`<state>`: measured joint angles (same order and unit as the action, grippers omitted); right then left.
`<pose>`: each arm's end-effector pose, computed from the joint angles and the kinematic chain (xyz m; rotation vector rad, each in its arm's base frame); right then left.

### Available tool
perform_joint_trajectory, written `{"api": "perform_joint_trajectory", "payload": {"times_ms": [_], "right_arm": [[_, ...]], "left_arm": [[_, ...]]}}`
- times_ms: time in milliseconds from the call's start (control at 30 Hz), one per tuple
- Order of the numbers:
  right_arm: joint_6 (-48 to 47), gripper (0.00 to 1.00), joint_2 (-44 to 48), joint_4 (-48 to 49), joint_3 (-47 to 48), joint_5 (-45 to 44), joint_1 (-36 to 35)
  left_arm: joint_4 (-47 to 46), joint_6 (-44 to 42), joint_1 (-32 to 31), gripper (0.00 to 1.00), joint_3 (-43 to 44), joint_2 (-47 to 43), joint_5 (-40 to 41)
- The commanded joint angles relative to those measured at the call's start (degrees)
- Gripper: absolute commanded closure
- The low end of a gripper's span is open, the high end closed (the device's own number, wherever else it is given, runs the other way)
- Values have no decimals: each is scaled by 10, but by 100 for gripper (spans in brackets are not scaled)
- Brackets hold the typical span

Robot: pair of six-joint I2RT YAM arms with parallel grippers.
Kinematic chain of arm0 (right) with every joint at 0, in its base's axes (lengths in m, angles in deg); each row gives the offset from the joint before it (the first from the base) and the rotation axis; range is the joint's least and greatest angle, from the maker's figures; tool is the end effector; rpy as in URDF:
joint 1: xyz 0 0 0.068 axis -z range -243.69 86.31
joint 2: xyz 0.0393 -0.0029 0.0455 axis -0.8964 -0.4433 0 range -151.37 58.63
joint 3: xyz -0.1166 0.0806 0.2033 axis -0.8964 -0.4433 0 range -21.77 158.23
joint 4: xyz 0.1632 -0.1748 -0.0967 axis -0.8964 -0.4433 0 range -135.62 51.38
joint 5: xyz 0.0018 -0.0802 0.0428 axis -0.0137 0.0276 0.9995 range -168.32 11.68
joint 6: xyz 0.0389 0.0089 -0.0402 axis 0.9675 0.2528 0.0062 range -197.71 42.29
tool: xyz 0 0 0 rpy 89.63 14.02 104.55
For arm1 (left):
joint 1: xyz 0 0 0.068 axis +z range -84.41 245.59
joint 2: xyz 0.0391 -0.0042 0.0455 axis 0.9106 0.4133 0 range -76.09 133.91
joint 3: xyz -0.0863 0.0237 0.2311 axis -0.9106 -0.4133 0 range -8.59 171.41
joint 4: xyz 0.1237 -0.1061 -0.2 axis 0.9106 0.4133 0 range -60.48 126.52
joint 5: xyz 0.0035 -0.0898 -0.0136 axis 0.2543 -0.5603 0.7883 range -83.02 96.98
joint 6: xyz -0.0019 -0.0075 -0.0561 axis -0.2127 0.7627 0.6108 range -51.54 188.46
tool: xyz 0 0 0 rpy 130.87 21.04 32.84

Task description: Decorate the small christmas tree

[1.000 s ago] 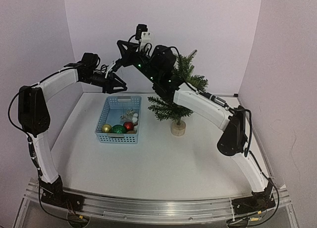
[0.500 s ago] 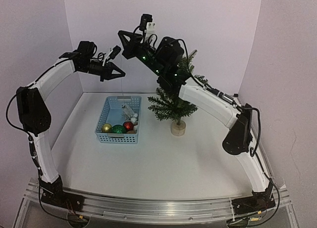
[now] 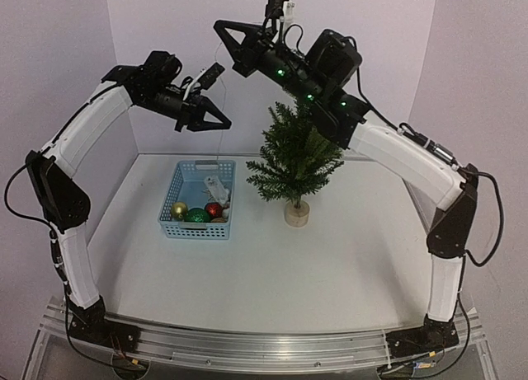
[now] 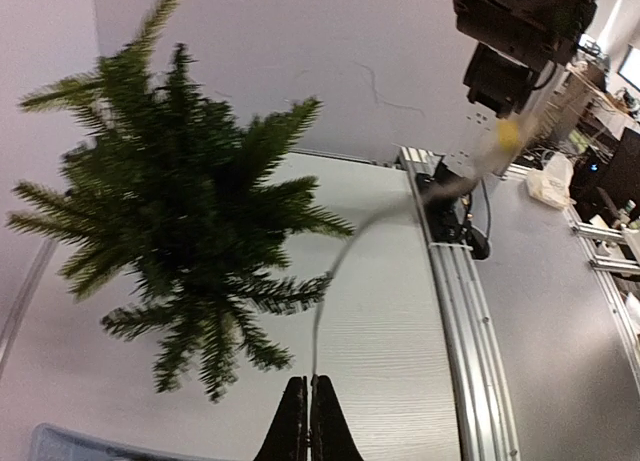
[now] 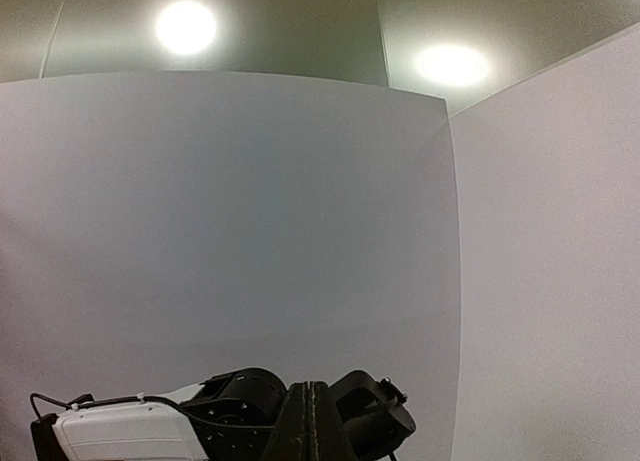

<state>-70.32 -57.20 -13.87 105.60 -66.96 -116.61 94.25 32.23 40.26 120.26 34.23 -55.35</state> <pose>0.2584 0.3550 0.5017 -0.5592 0.8325 1.0611 0.3251 -0.1927 0.4037 1.4725 1.5013 -1.1522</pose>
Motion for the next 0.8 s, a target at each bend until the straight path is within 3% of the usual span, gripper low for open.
{"api": "perform_joint_trajectory", "payload": {"times_ms": [0,133,200,300,467,767], "right_arm": [[-10,100,90,-32,-62,7,-1],[-20,100,138,-100,-87,-15,-1],[-36,100,156,-142,-100,-43,0],[-76,100,180,-187,-122,-122,0],[-161,100,205,-205,-162,-257,0],[-220,100,160,-205,-130,-245,36]], "left_arm": [[26,5,-55,100,5,6,-10],[-18,35,-97,100,-19,-2,-4],[-97,66,-113,100,-84,-19,3],[-194,129,-137,100,-144,-17,34],[-308,203,-153,100,-161,13,64],[-340,190,-152,100,-169,46,89]]}}
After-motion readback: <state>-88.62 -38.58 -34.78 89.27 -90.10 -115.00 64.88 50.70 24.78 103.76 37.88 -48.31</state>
